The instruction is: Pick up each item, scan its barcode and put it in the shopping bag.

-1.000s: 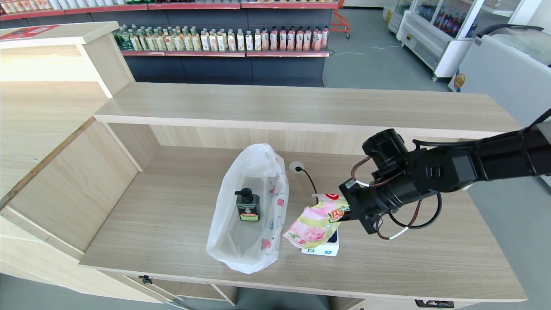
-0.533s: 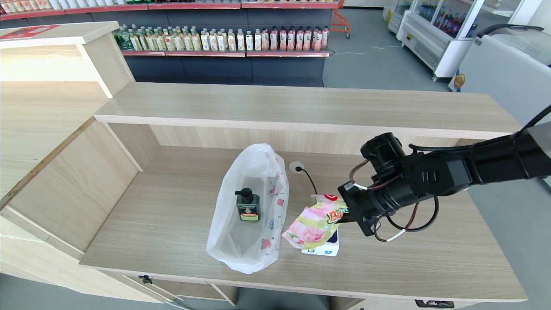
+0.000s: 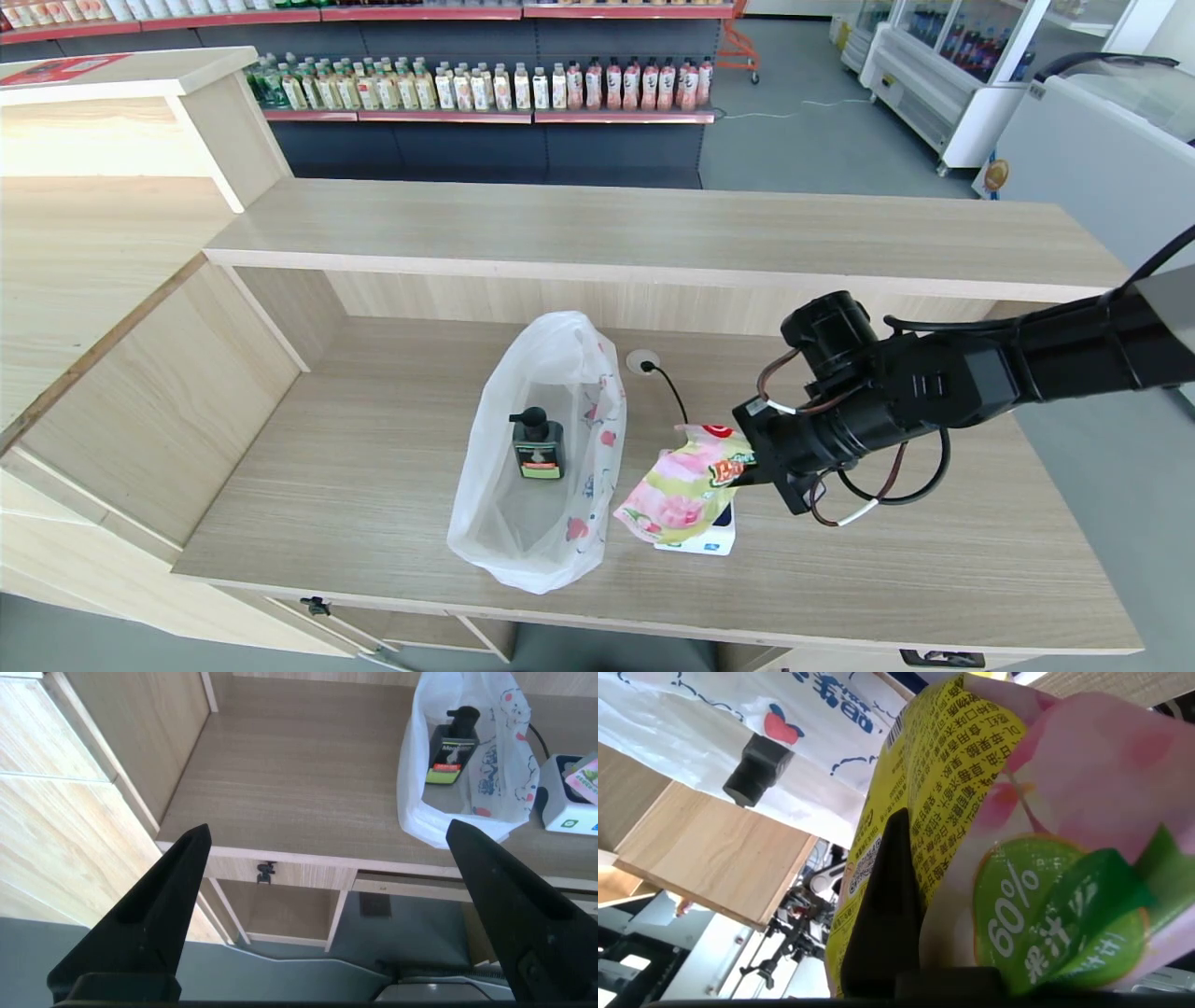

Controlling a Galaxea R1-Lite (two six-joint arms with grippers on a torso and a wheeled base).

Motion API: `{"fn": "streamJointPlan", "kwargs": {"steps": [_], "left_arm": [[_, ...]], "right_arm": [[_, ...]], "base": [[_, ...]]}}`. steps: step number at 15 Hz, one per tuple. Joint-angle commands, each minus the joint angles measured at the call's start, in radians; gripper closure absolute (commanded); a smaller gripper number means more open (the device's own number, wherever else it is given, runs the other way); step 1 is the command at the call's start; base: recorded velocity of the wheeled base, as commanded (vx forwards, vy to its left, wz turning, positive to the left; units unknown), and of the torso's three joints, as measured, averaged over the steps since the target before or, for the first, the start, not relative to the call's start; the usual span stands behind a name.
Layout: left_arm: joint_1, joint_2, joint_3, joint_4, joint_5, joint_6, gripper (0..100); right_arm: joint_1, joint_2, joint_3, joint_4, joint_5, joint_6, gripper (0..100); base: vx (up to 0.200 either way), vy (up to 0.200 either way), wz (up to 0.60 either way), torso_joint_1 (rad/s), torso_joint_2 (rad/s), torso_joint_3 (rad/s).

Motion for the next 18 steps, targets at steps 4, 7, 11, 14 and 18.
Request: {"fn": "streamJointPlan", "kwargs": {"steps": [4,7,11,14,18], "left_arm": [[0.0,0.0,0.0,0.0,0.0,0.0,0],[0.0,0.0,0.0,0.0,0.0,0.0,0],[0.0,0.0,0.0,0.0,0.0,0.002,0],[0.0,0.0,0.0,0.0,0.0,0.0,0],[0.0,0.0,0.0,0.0,0.0,0.0,0]], "right_arm": [[-0.008,-0.035,0.004,-0.009,-0.003,0.002,100],[-0.045,-0.197,0.07,-0.009,-0.009,-0.015,100],[-0.069,-0.478,0.171,-0.006,-0.263,-0.594,100],[-0.097,-0.496,0.323,-0.158,-0.467,-1.173,100],[-0.098,-0.515,0.587,-0.538,-0.328,-1.368,100]], "base": [[0.0,0.0,0.0,0.0,0.0,0.0],[0.0,0.0,0.0,0.0,0.0,0.0],[0.0,0.0,0.0,0.0,0.0,0.0],[0.0,0.0,0.0,0.0,0.0,0.0],[0.0,0.0,0.0,0.0,0.0,0.0]]}}
